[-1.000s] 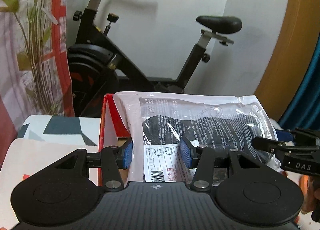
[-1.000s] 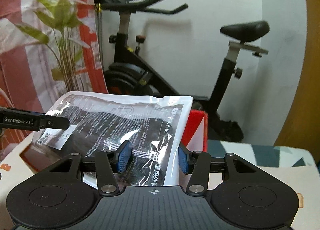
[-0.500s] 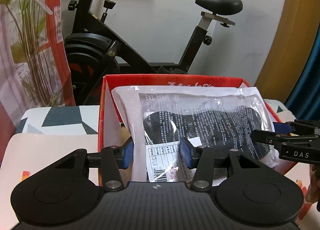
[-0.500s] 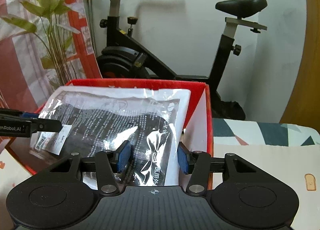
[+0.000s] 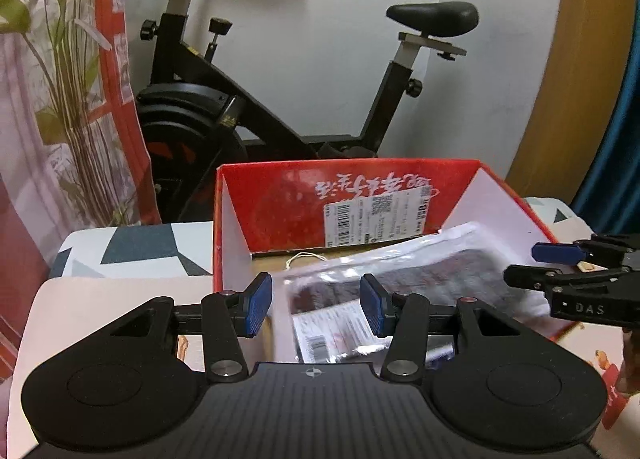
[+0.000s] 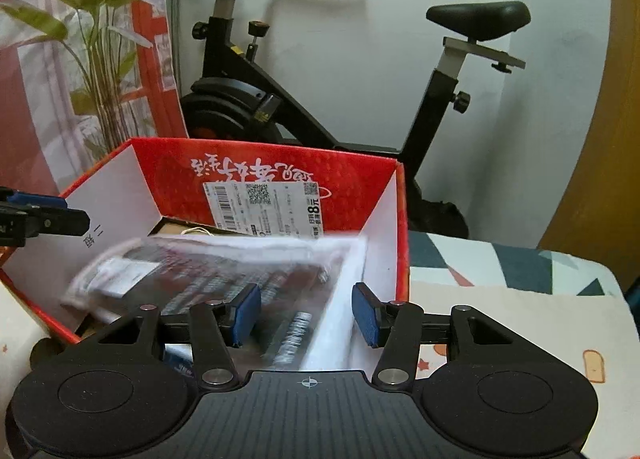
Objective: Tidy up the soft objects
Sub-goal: 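Carry the white bag into the red box and open both grippers, then withdraw both grippers and reach toward the green mesh item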
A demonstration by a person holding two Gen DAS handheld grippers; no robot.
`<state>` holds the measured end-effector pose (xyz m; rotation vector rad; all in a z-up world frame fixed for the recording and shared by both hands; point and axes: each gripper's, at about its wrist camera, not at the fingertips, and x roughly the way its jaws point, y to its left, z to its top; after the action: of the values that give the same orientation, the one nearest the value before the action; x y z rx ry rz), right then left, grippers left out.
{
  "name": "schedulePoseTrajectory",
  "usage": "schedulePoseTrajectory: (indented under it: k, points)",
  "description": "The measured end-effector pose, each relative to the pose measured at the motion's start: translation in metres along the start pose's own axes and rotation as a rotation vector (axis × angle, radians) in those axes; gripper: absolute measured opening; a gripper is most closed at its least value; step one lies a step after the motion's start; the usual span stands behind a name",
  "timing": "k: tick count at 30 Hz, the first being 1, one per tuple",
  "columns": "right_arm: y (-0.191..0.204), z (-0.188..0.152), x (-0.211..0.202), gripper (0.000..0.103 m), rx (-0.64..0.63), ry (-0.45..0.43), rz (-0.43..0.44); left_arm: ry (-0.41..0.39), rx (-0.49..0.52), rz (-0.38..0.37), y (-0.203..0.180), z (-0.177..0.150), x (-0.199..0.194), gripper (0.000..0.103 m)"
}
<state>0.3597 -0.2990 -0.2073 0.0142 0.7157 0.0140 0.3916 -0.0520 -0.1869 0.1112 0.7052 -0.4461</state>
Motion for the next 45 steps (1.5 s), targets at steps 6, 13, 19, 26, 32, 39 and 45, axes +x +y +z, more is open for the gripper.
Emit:
schedulePoseTrajectory:
  k: [6, 13, 19, 26, 32, 39, 45]
  points:
    - [0.01, 0.001, -0.025, 0.048, -0.028, -0.042, -0.008, -0.006, -0.002, 0.001, -0.007, -0.009, -0.021, 0.051]
    - [0.018, -0.007, -0.072, 0.062, 0.013, -0.103, 0.025, -0.032, -0.008, 0.024, -0.014, -0.022, -0.057, 0.054]
    - [0.025, -0.024, -0.112, 0.084, 0.046, -0.149, 0.041, -0.064, -0.001, 0.054, -0.023, -0.038, -0.095, 0.068]
    - [0.034, -0.045, -0.148, 0.093, 0.077, -0.162, 0.054, -0.08, -0.022, 0.061, -0.032, -0.058, -0.128, 0.082]
    - [0.042, -0.067, -0.17, 0.1, 0.077, -0.167, 0.052, -0.083, -0.033, 0.059, -0.039, -0.078, -0.148, 0.086]
    - [0.048, -0.104, -0.177, 0.103, 0.111, -0.117, 0.062, -0.036, -0.107, 0.063, -0.037, -0.116, -0.156, 0.089]
    - [0.053, -0.142, -0.175, 0.102, 0.108, -0.073, 0.065, 0.013, -0.167, 0.071, -0.036, -0.155, -0.158, 0.089]
